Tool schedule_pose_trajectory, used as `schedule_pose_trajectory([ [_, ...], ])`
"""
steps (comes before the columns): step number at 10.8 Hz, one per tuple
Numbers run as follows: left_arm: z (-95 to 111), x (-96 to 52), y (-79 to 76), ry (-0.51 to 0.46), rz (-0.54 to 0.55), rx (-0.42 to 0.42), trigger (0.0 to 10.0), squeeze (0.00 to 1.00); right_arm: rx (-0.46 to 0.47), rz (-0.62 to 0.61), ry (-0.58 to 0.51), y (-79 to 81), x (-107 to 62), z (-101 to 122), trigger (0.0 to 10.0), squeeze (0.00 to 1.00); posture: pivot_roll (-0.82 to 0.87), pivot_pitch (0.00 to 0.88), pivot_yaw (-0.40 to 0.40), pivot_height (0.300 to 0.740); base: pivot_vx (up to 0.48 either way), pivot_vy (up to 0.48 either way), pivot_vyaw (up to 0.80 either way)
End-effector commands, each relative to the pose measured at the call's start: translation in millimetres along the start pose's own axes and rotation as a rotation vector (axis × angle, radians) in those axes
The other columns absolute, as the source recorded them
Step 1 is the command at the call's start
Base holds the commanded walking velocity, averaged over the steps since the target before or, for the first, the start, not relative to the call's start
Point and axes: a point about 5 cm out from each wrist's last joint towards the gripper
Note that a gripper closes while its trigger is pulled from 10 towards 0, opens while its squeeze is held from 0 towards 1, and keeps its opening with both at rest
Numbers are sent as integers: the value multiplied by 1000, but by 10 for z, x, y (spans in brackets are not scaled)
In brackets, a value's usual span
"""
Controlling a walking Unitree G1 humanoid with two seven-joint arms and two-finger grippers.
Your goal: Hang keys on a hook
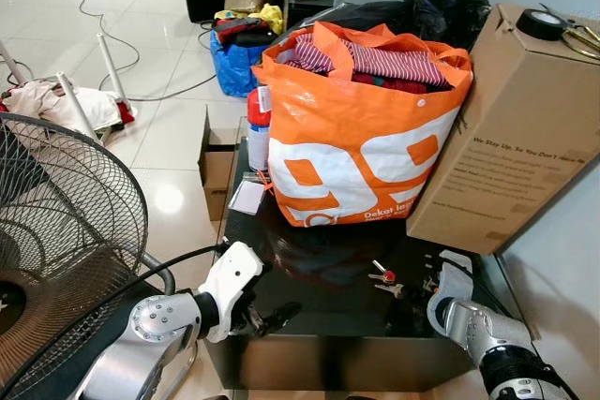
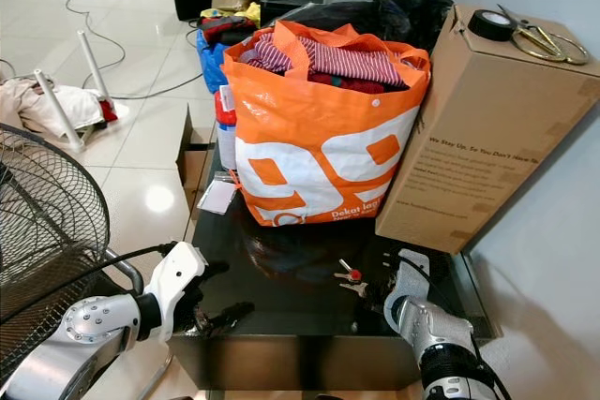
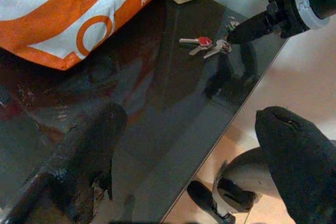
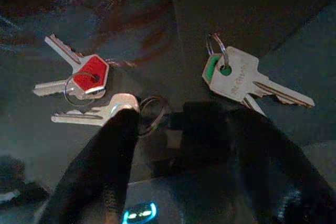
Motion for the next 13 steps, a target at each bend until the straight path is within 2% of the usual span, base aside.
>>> schedule_pose_trajectory([
  [1,50,-10,-20,-15,-5,14,10000,0,40,2,-25,-15,3,41,0,0,3,0,-86,740,0,0,0],
  [4,69,-11,-12,-16,-8,14,10000,0,102,11,-34,28,43,24,0,0,3,0,-83,740,0,0,0],
  [8,70,-21,-6,-12,-5,14,10000,0,128,25,-28,92,76,-11,0,0,9,0,-83,740,0,0,0],
  [13,82,5,-7,-14,-11,16,10000,0,122,24,-36,86,83,12,0,0,-1,0,-79,740,0,0,0],
])
Point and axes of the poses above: a point about 5 cm out from each wrist's last joint towards the gripper, its own x axis pointing out of the wrist towards the gripper, its own z axis along the axis of the wrist's last joint, y = z × x, and after that the axes turned 13 degrees about -x, right-handed
